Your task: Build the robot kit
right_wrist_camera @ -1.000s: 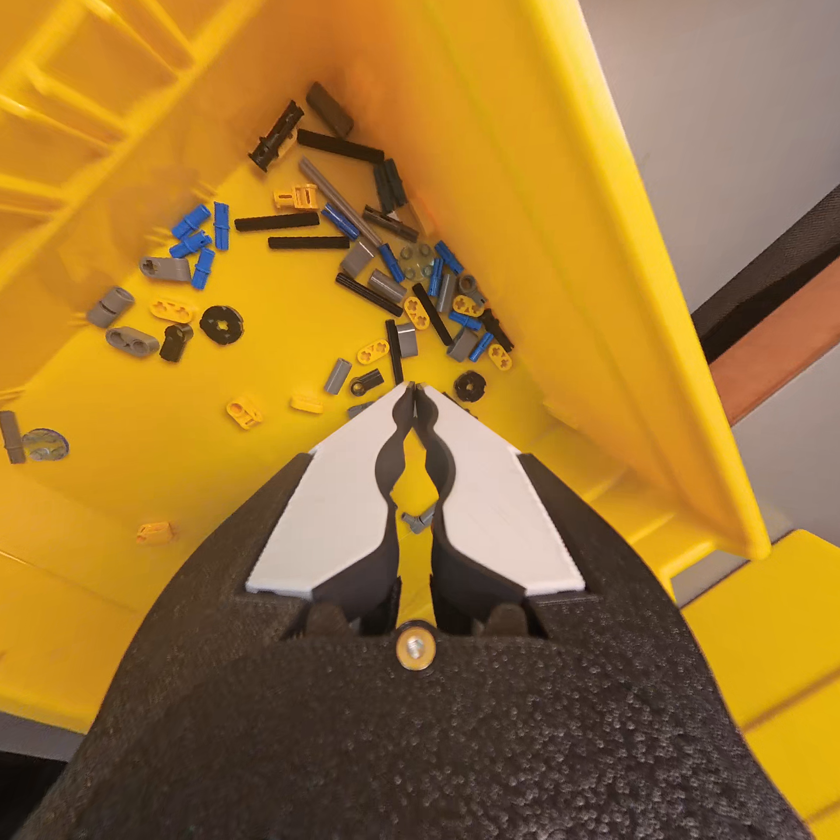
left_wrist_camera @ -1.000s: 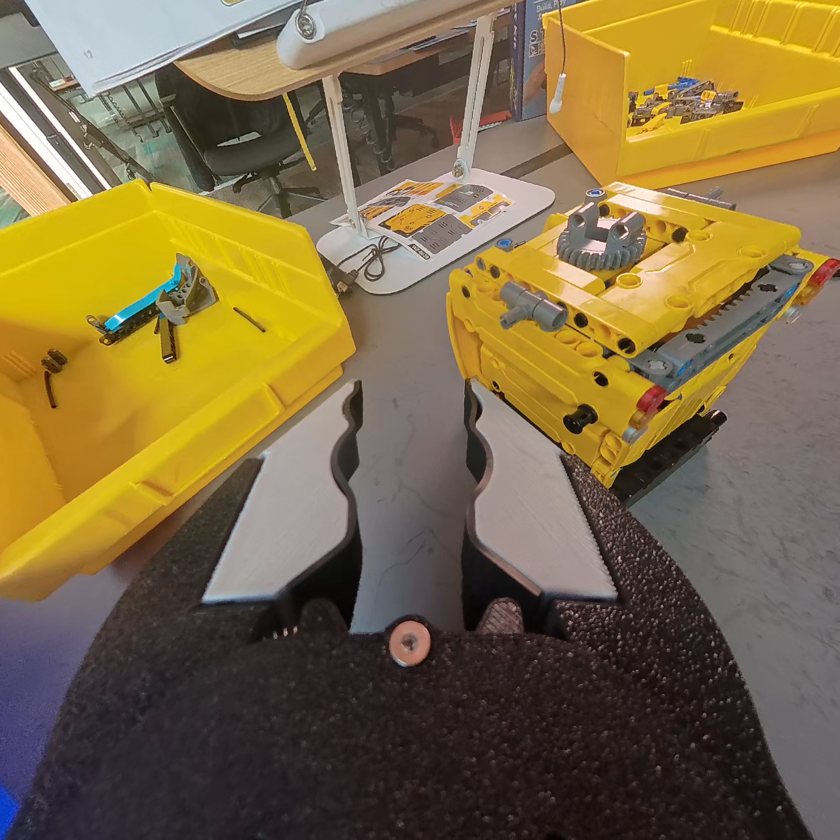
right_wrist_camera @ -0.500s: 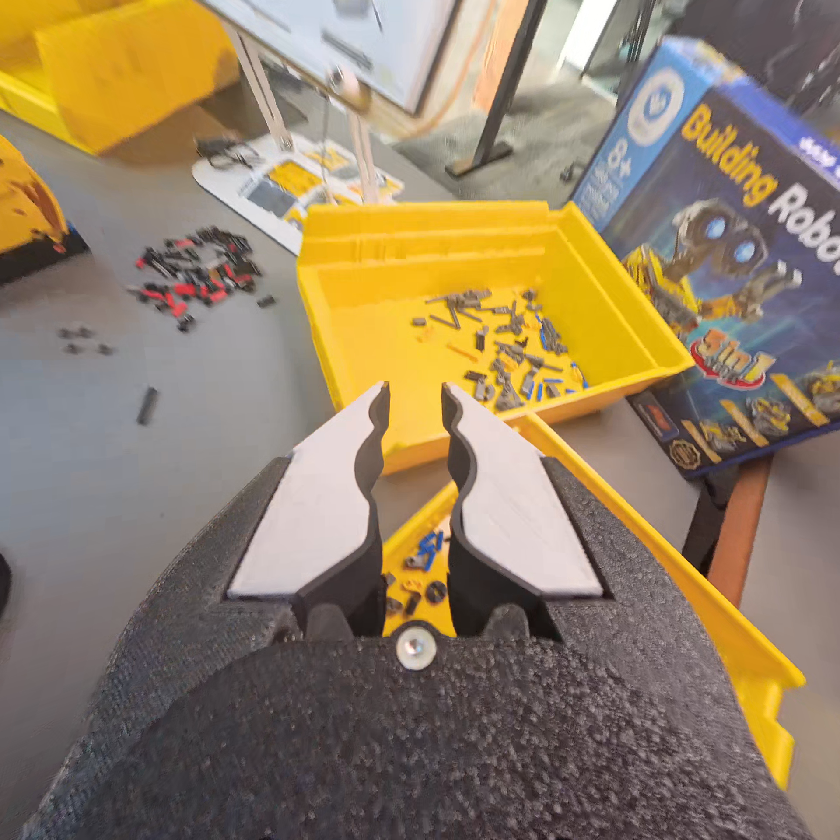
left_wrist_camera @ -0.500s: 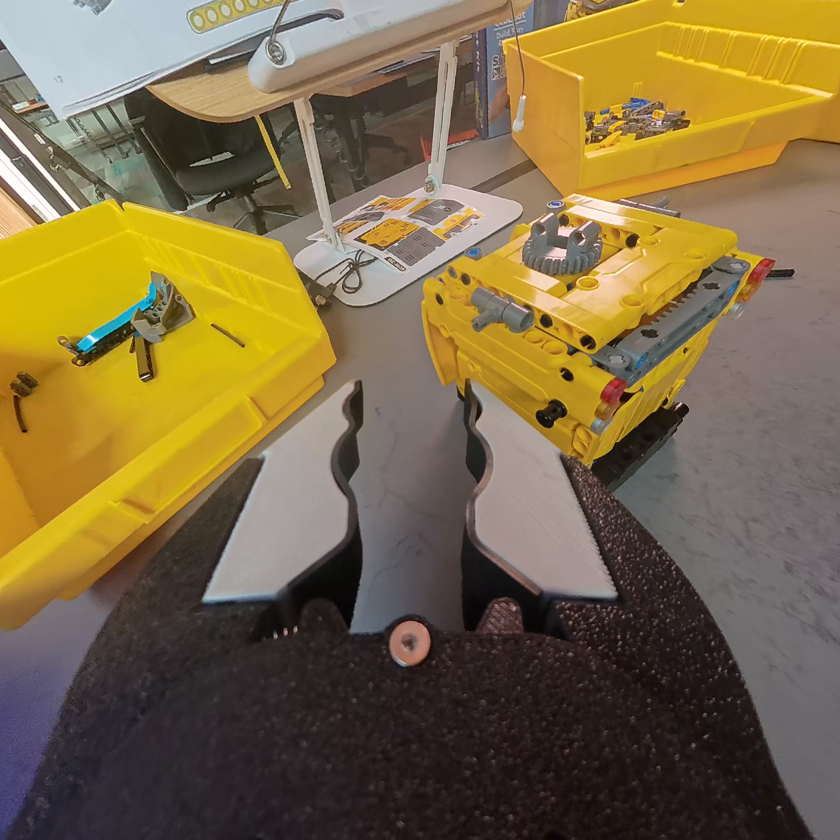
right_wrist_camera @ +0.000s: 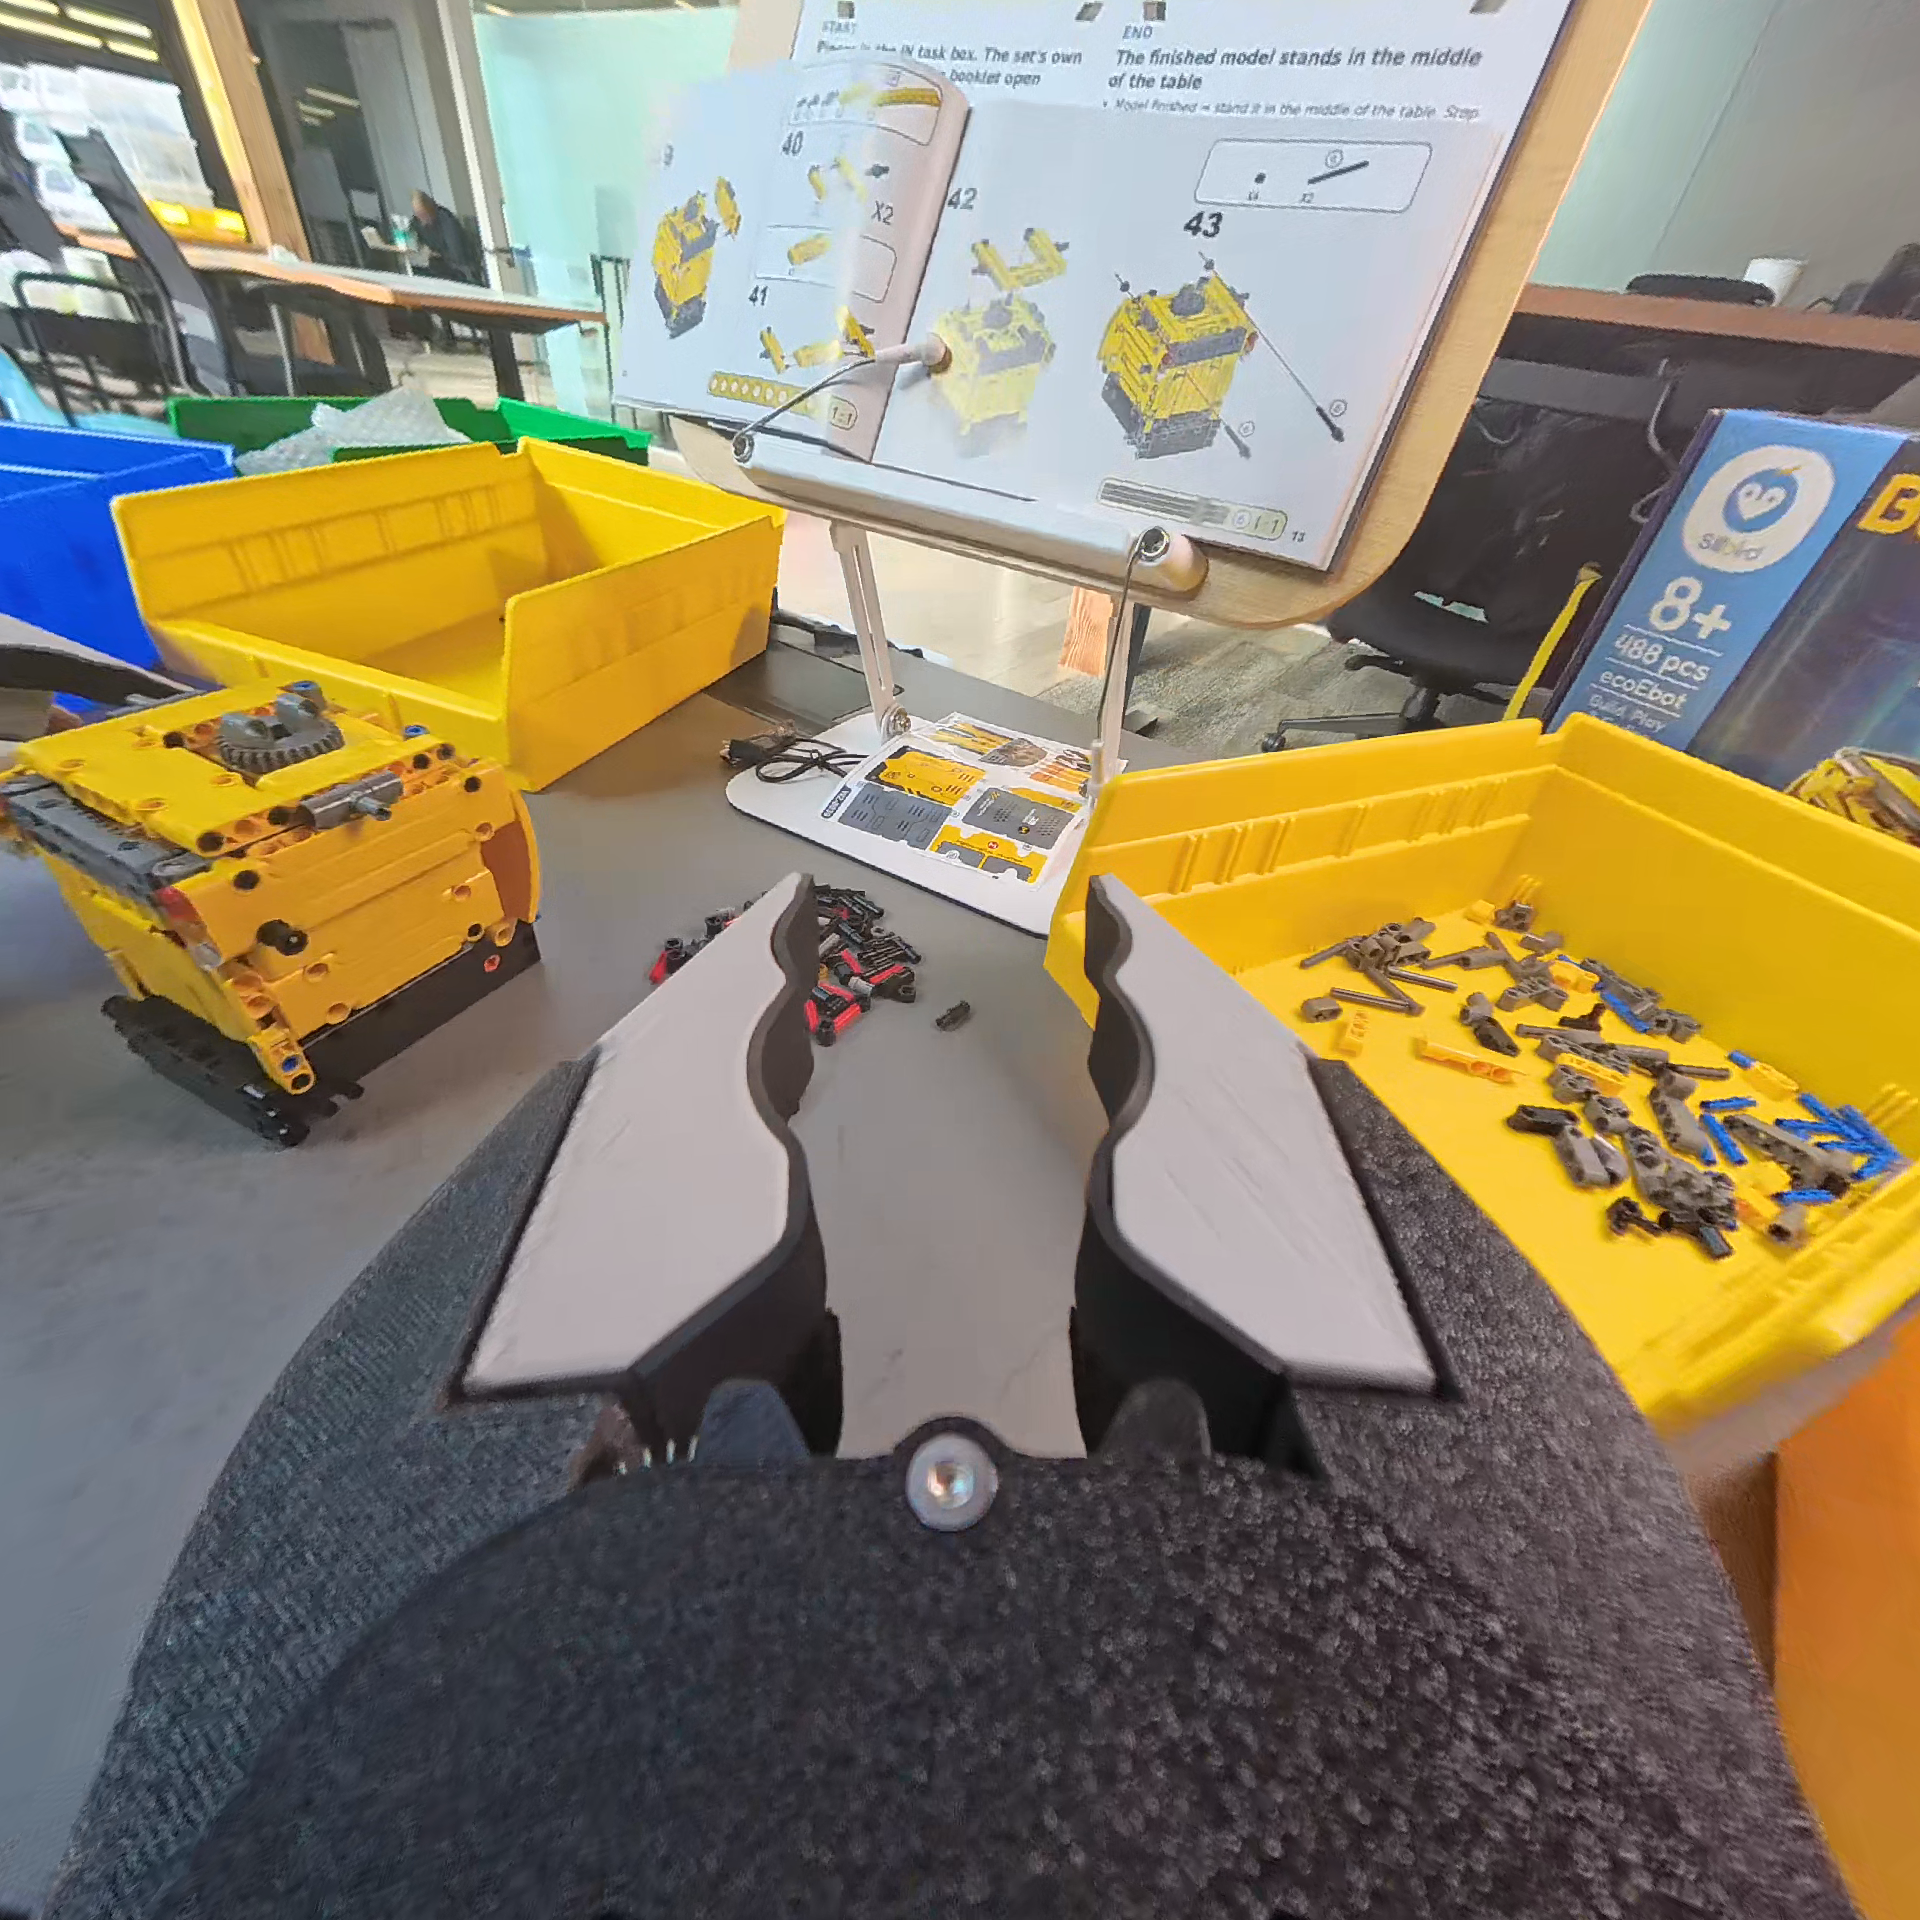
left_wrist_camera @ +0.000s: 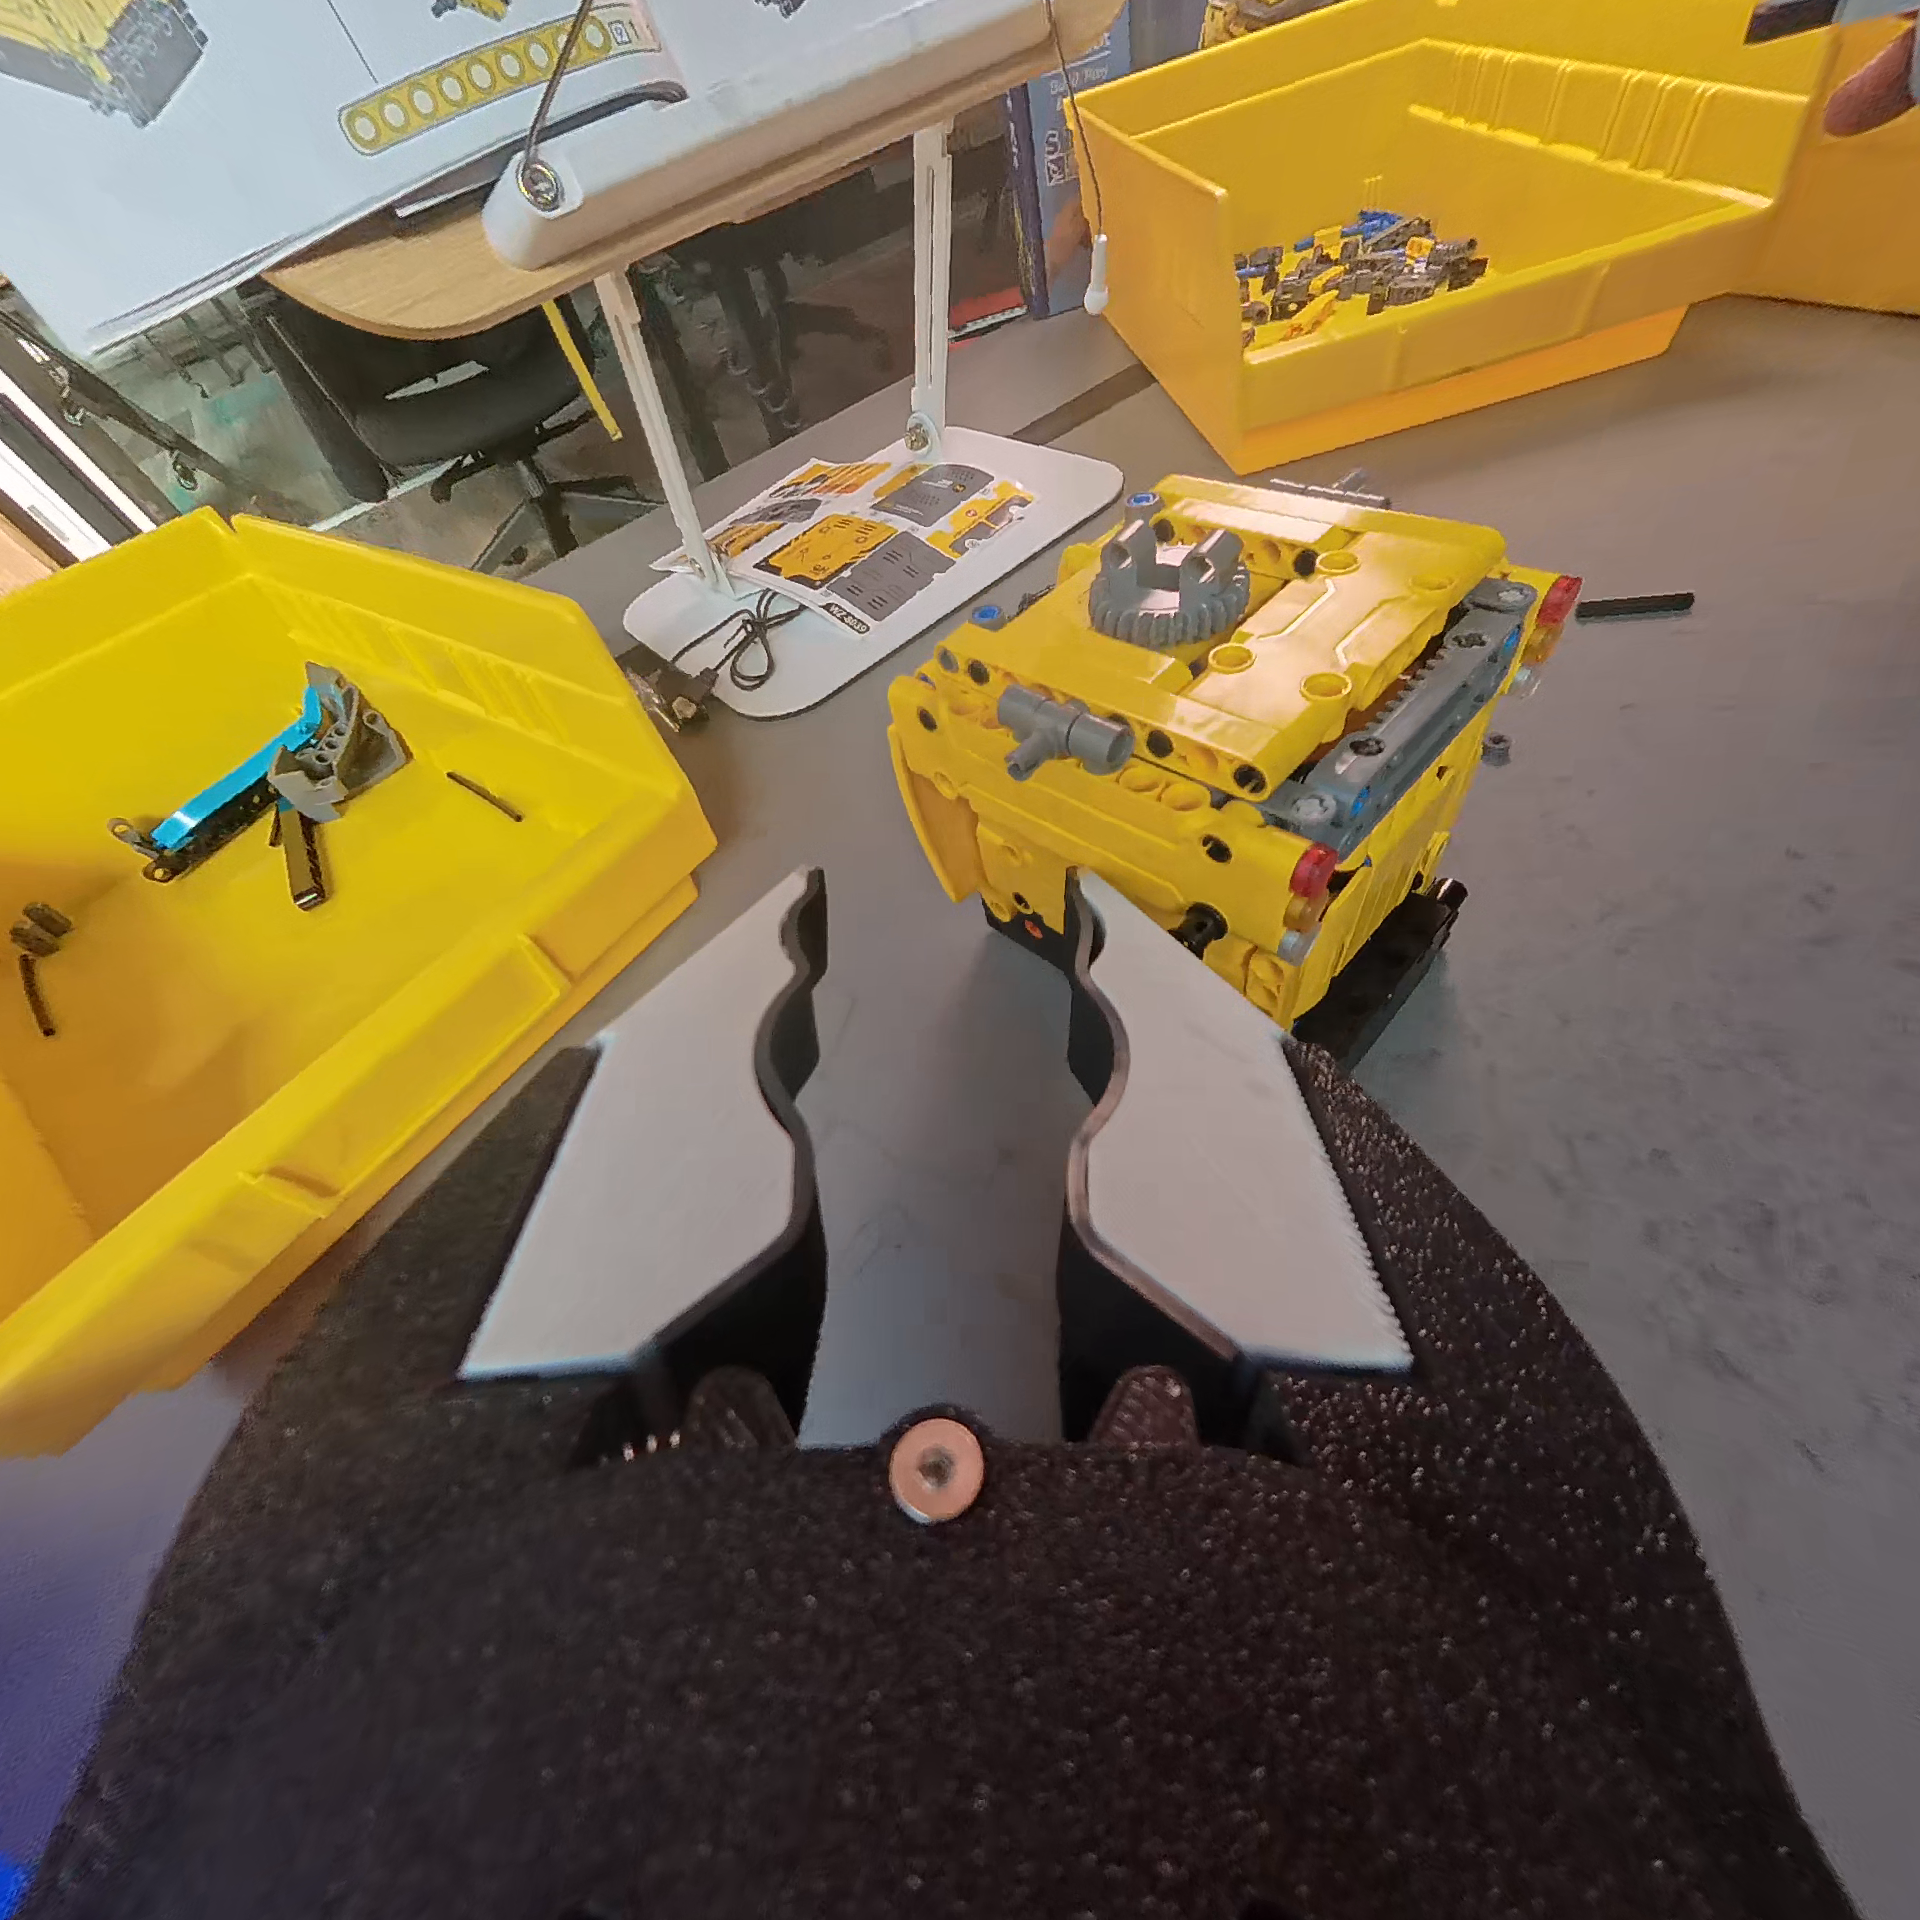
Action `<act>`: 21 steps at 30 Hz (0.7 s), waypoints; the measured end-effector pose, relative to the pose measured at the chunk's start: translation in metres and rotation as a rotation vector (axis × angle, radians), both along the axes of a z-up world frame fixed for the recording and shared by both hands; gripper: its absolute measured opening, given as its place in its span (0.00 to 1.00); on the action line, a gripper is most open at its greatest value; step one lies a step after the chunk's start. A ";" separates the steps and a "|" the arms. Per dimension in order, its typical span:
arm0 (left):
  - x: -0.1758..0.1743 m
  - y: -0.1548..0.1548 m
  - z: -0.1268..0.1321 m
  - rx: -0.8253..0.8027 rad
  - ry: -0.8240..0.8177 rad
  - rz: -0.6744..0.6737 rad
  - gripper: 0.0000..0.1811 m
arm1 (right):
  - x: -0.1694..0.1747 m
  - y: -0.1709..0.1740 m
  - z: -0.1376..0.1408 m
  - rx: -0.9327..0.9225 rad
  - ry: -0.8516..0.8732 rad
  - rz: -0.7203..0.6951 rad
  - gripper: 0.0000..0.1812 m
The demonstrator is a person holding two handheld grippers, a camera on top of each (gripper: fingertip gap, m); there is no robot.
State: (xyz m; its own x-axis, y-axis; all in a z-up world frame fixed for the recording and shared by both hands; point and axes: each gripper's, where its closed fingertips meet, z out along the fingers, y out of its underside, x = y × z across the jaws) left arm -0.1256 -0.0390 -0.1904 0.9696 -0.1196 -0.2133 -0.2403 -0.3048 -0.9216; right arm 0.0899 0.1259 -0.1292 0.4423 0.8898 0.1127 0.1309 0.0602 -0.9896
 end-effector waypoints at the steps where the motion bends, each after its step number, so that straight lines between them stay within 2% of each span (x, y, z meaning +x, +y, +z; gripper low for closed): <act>1: 0.001 -0.001 0.000 -0.003 0.012 0.003 0.25 | -0.002 0.004 -0.004 0.000 0.021 -0.019 0.28; 4: 0.004 -0.002 0.001 -0.009 0.010 -0.008 0.25 | -0.008 0.013 -0.010 0.005 0.087 -0.065 0.27; 8: 0.015 -0.006 -0.003 -0.050 -0.051 -0.067 0.22 | -0.009 0.018 -0.021 0.078 0.040 -0.104 0.26; 10: 0.020 -0.009 -0.007 -0.092 -0.082 -0.096 0.25 | -0.008 0.018 -0.023 0.113 0.028 -0.117 0.25; 14: 0.004 -0.012 -0.001 -0.077 -0.063 -0.037 0.26 | -0.010 0.020 -0.024 0.117 0.029 -0.124 0.24; 16: -0.008 -0.015 0.017 0.003 -0.111 -0.001 0.26 | -0.012 0.020 -0.028 0.092 0.029 -0.113 0.24; 18: -0.021 -0.024 0.047 0.104 -0.144 0.025 0.27 | -0.013 0.018 -0.029 0.098 0.024 -0.106 0.24; 21: -0.063 -0.063 0.080 0.113 0.014 0.129 0.28 | -0.013 0.012 -0.027 0.141 -0.011 -0.084 0.24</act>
State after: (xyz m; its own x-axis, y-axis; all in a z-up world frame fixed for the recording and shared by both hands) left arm -0.1884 -0.1024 -0.1099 0.9723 0.0314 -0.2316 -0.2186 -0.2288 -0.9486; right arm 0.0770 0.1376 -0.1565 0.5125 0.8248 0.2389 0.1524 0.1865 -0.9706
